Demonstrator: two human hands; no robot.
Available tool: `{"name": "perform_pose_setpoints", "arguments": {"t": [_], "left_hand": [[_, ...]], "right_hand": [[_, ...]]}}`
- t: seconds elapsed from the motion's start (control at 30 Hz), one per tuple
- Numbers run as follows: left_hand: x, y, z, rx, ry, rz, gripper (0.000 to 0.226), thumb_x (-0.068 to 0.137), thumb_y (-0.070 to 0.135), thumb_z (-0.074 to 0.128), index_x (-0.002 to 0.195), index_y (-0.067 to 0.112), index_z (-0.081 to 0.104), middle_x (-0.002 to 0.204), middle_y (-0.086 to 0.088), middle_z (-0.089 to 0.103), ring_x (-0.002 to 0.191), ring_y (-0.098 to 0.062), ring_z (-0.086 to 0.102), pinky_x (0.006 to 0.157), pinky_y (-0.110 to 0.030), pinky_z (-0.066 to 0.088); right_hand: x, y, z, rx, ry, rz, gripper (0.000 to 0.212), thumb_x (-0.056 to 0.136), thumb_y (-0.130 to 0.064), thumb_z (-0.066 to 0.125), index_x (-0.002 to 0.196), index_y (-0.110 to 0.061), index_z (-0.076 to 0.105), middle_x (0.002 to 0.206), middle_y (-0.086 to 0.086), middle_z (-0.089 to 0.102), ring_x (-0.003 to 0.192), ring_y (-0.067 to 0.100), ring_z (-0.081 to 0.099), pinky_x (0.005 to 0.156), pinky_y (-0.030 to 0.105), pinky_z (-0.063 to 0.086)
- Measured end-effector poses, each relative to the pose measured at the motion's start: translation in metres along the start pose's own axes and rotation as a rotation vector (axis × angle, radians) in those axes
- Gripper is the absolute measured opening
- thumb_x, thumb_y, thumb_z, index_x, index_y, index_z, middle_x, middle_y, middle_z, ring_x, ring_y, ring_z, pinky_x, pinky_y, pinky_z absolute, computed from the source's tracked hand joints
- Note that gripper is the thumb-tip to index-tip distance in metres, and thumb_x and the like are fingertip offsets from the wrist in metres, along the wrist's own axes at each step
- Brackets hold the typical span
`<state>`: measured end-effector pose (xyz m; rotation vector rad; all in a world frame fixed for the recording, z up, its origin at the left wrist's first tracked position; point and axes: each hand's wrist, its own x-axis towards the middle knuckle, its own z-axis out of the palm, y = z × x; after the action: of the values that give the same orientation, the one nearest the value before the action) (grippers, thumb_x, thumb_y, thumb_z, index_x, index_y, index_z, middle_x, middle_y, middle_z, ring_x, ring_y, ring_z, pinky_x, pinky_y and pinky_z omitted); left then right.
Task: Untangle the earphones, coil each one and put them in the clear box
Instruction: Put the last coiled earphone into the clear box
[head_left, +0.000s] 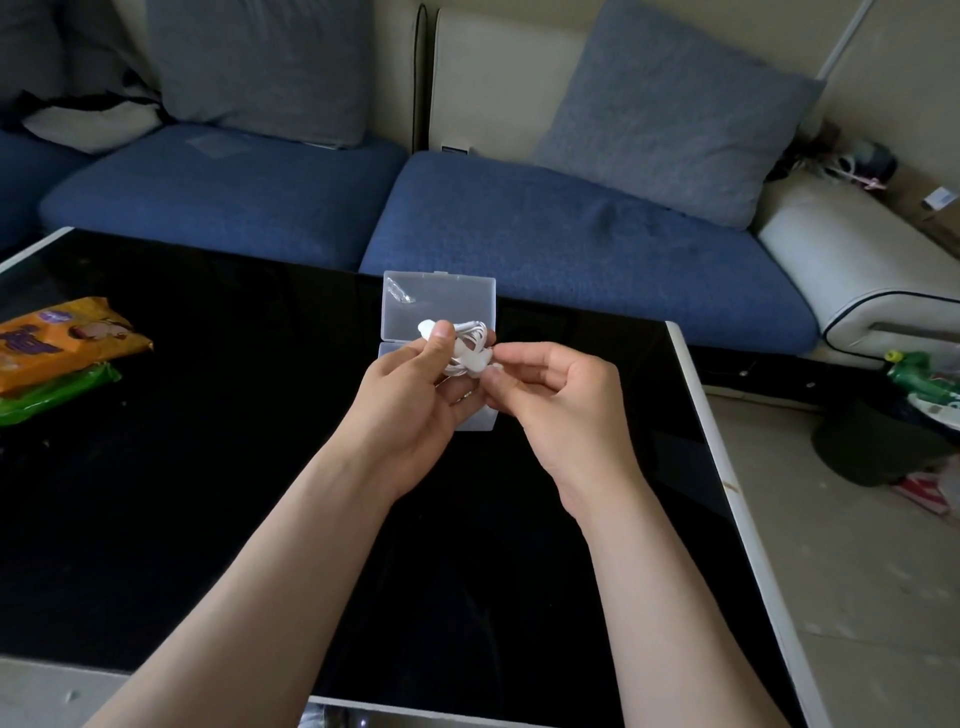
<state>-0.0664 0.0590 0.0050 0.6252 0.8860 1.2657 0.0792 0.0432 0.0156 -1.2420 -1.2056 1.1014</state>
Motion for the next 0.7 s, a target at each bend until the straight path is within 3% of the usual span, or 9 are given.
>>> {"name": "perform_pose_setpoints", "arguments": {"t": [0.1, 0.2, 0.33, 0.43, 0.53, 0.63, 0.7], "left_hand": [[0.002, -0.004, -0.002, -0.022, 0.006, -0.021, 0.041, 0.113, 0.023, 0.046, 0.129, -0.012, 0.061, 0.128, -0.029, 0.069, 0.119, -0.043, 0.069, 0.108, -0.051, 0.054], [0.003, -0.008, -0.001, 0.022, -0.010, -0.022, 0.037, 0.112, 0.018, 0.048, 0.126, -0.014, 0.060, 0.123, -0.033, 0.070, 0.112, -0.044, 0.072, 0.104, -0.053, 0.056], [0.007, -0.011, -0.002, 0.209, 0.037, -0.006, 0.032, 0.111, 0.022, 0.053, 0.123, -0.006, 0.064, 0.114, -0.024, 0.076, 0.096, -0.027, 0.078, 0.081, -0.035, 0.065], [0.009, -0.011, -0.008, 0.445, 0.047, -0.010, 0.032, 0.109, 0.034, 0.056, 0.121, 0.007, 0.067, 0.110, -0.008, 0.080, 0.099, -0.019, 0.078, 0.090, -0.038, 0.063], [0.011, -0.005, -0.018, 0.598, 0.069, 0.018, 0.031, 0.109, 0.028, 0.046, 0.112, 0.017, 0.075, 0.108, -0.001, 0.080, 0.097, -0.014, 0.077, 0.084, -0.030, 0.062], [0.019, -0.007, -0.045, 1.130, 0.200, 0.177, 0.045, 0.095, 0.009, 0.043, 0.130, 0.019, 0.068, 0.129, 0.001, 0.068, 0.120, -0.024, 0.063, 0.099, -0.033, 0.050], [0.025, -0.018, -0.063, 1.460, 0.176, 0.132, 0.056, 0.092, 0.001, 0.044, 0.146, 0.014, 0.051, 0.157, -0.010, 0.044, 0.143, -0.035, 0.043, 0.108, -0.040, 0.039]], "right_hand": [[0.003, 0.005, 0.002, -0.143, 0.041, -0.020, 0.030, 0.087, -0.007, 0.086, 0.113, -0.018, 0.077, 0.092, -0.003, 0.081, 0.084, 0.011, 0.079, 0.086, 0.037, 0.066], [0.004, 0.011, 0.008, -0.383, 0.056, -0.110, 0.050, 0.084, -0.016, 0.088, 0.129, -0.029, 0.070, 0.093, -0.010, 0.078, 0.082, 0.002, 0.075, 0.083, 0.027, 0.063], [0.006, 0.023, 0.021, -0.509, 0.040, -0.226, 0.047, 0.087, -0.031, 0.086, 0.130, -0.030, 0.068, 0.110, -0.009, 0.075, 0.091, 0.008, 0.074, 0.083, 0.025, 0.060], [0.010, 0.027, 0.024, -0.544, 0.033, -0.282, 0.024, 0.099, -0.023, 0.074, 0.122, -0.025, 0.071, 0.095, -0.013, 0.073, 0.081, 0.001, 0.070, 0.071, 0.013, 0.050], [0.019, 0.037, 0.025, -0.525, 0.053, -0.224, 0.016, 0.095, -0.019, 0.078, 0.110, -0.022, 0.076, 0.085, -0.019, 0.070, 0.076, -0.003, 0.070, 0.065, 0.005, 0.045], [0.036, 0.055, 0.026, -0.554, 0.176, -0.153, 0.020, 0.093, -0.017, 0.080, 0.112, -0.021, 0.075, 0.093, -0.009, 0.076, 0.081, 0.007, 0.075, 0.074, 0.012, 0.053], [0.045, 0.064, 0.029, -0.546, 0.208, -0.105, 0.020, 0.094, -0.016, 0.078, 0.112, -0.021, 0.074, 0.094, -0.006, 0.077, 0.082, 0.010, 0.077, 0.082, 0.025, 0.060]]}}
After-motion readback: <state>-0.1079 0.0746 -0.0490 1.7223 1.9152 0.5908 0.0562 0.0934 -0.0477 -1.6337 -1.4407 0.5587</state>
